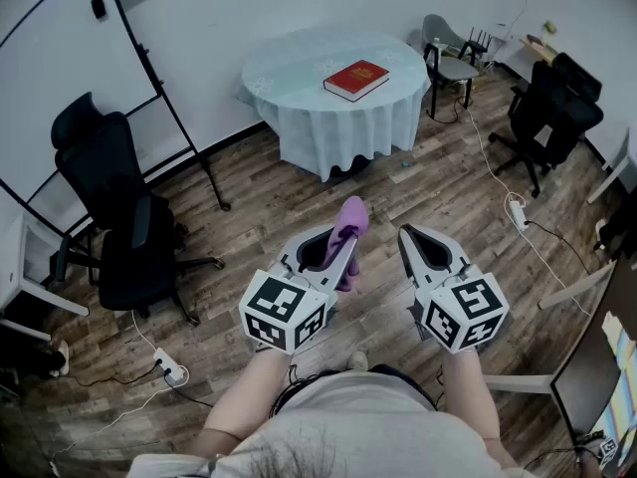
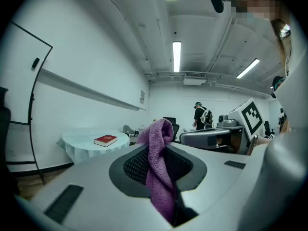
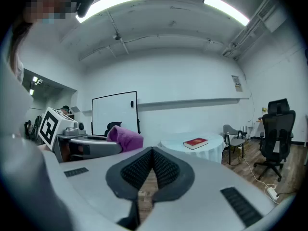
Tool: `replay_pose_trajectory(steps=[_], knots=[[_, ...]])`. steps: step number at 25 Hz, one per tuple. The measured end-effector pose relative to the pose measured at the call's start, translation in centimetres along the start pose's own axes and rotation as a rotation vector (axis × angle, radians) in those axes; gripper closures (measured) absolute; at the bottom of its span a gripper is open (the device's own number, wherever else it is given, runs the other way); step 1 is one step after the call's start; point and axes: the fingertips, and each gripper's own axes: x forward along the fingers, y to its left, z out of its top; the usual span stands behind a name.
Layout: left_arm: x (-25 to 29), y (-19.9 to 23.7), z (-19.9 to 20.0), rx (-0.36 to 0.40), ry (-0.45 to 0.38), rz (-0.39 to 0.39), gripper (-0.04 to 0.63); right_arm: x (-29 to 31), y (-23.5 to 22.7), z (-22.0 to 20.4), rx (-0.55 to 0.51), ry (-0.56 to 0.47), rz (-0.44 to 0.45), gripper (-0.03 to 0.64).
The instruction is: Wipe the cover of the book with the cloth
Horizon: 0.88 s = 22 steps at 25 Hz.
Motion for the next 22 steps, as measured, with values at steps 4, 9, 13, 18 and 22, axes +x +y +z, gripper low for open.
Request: replay_pose_trajectory(steps=[4,9,13,18,22], knots=[[0.4,-0.1,-0.4,0.007,0.002,0.002,0.514,0.2,-0.3,-0.4,0.014,-0.001,0.009,0.595],[1.1,-0.6,-1.3,0.011,0.021,-0.003,0.514,0.6,-0.5,-1.2,-0.009,0.006,0.024,0.595],[1.8,-0.7,-1.2,-0.006,0.004,0.004,0.514,0.9,-1.3,-1.2,0.001,-0.004,0.017,0.595],[3.1,-0.7,-0.9,0.000,0.002,0.001,0.514,1.0,-3.0,-0.3,0.013,-0.057,0.019,0.594],[3.8,-0.9,-1.5,-0.040,0.014,-0.017,0.514,0.9,-3.2,-0.8,0.012,-0.050,0.067,0.595]])
